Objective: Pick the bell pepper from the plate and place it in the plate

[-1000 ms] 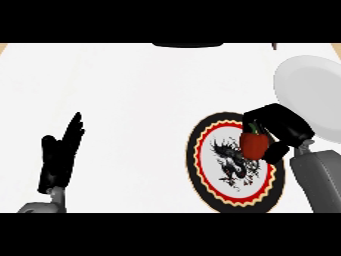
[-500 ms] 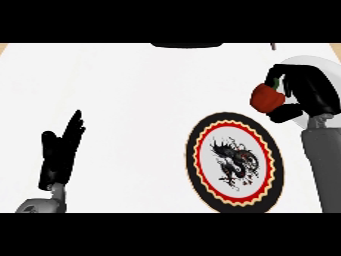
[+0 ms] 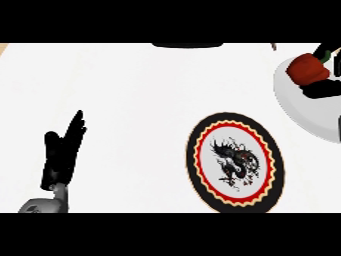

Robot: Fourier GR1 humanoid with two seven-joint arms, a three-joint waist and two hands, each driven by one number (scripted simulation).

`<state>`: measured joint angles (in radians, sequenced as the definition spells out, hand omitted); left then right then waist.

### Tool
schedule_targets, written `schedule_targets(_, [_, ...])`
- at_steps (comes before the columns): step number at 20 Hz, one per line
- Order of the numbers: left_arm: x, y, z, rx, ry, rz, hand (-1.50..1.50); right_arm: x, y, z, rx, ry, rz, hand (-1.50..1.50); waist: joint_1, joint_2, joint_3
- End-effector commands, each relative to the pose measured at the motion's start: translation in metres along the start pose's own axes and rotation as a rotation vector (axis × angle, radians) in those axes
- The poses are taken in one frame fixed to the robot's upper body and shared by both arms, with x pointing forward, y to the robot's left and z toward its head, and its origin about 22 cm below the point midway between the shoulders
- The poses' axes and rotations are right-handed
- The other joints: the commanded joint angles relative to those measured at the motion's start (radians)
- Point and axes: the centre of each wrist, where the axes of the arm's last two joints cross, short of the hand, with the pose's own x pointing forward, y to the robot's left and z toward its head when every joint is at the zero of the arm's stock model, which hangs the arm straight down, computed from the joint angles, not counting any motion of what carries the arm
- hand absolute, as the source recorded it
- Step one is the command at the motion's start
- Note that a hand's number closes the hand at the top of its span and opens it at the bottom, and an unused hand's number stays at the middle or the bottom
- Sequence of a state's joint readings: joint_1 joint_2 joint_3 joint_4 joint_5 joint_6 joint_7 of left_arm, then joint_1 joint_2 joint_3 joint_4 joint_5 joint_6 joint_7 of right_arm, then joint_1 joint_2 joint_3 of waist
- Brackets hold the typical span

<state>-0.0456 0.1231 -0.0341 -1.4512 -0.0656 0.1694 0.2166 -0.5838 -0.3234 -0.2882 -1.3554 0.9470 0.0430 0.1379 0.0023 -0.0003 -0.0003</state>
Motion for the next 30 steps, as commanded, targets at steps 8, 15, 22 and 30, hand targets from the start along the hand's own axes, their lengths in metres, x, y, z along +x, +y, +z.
schedule_targets(8, [0.018, 0.006, 0.014, -0.004, 0.006, -0.009, 0.0, -0.072, 0.001, -0.03, 0.004, 0.145, 0.027, 1.5, 0.014, 0.003, 0.001])
schedule_targets(15, [0.003, -0.011, 0.005, -0.024, -0.032, -0.008, 0.0, -0.117, 0.011, -0.036, 0.108, 0.213, 0.079, 1.5, 0.024, 0.01, 0.001])
schedule_targets(22, [0.021, -0.001, -0.002, -0.009, -0.026, -0.013, 0.0, -0.138, 0.034, -0.024, 0.402, 0.291, 0.013, 1.5, 0.029, 0.013, 0.002])
schedule_targets(30, [-0.012, -0.003, -0.001, -0.037, -0.007, -0.003, 0.0, -0.166, -0.011, -0.03, 0.507, 0.199, -0.027, -1.5, 0.035, 0.018, 0.003])
